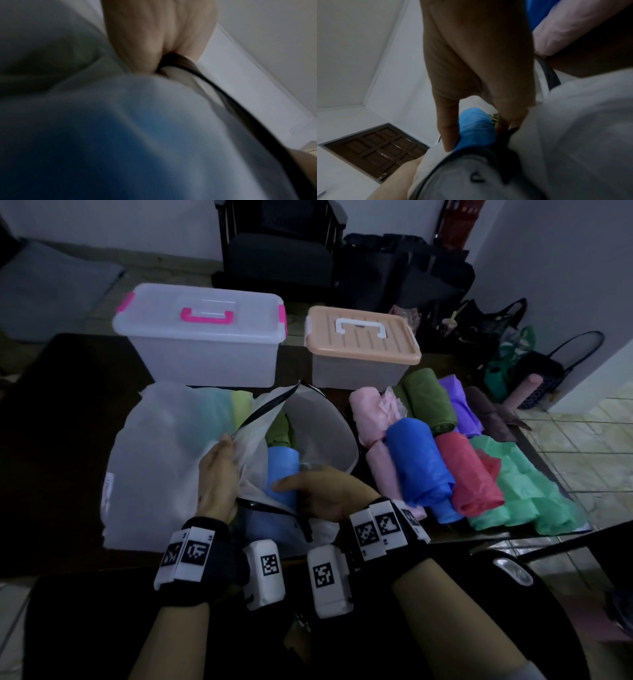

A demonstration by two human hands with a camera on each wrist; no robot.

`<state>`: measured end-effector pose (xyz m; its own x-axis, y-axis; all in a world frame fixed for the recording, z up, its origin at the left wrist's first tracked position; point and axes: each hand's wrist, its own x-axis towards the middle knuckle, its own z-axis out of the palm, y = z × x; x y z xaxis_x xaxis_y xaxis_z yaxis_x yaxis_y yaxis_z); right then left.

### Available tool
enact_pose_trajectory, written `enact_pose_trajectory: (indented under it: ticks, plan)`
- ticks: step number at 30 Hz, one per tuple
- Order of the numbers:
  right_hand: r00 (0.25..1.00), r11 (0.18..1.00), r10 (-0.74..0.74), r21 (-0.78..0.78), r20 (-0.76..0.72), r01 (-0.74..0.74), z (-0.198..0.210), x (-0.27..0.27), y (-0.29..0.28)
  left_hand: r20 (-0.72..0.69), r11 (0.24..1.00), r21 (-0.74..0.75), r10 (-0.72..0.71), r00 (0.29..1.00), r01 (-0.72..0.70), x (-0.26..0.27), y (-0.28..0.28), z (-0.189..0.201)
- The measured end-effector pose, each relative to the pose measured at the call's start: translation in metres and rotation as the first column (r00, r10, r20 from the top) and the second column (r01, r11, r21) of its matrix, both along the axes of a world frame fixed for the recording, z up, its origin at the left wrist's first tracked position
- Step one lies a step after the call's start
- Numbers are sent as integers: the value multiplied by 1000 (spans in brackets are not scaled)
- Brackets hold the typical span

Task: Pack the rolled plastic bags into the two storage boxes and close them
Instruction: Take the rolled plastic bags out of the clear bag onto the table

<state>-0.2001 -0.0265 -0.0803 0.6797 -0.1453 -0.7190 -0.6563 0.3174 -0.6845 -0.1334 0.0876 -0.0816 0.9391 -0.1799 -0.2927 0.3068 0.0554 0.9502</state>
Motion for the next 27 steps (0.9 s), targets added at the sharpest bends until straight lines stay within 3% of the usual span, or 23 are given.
enact_pose_trajectory:
  ticks: [3, 7, 15, 18, 20, 23, 25, 27]
  plan:
    - [999, 997, -38, -61, -20, 37, -12, 3, 0, 14, 1000, -8, 7, 1000, -7, -1, -3, 1]
    - [967, 966, -250, -60, 50, 253, -1, -7, -8, 81, 999, 38, 21, 996, -25, -2, -7, -2]
    - [803, 855, -501, 45, 323, 516, 48, -13, -68, 85, 998, 58, -39, 996, 34, 15, -23, 10]
    - [802, 812, -464, -180, 377, 555, 82, -7, -103, 129, 996, 92, -29, 991, 17, 27, -19, 10]
    - [866, 737, -368, -462, 338, 494, 95, 6, -125, 107, 997, 80, -8, 994, -1, 32, -15, 2]
    - [981, 491, -164, -853, 107, 175, 96, 24, -144, 67, 997, 79, 7, 998, -13, 33, -16, -12]
    - [996, 351, -85, -936, -28, 3, 88, 33, -154, 67, 997, 82, 4, 998, -10, 32, -17, -15]
    - [990, 293, -76, -952, -115, -89, 82, 41, -157, 53, 998, 67, -7, 999, 3, 33, -17, -16]
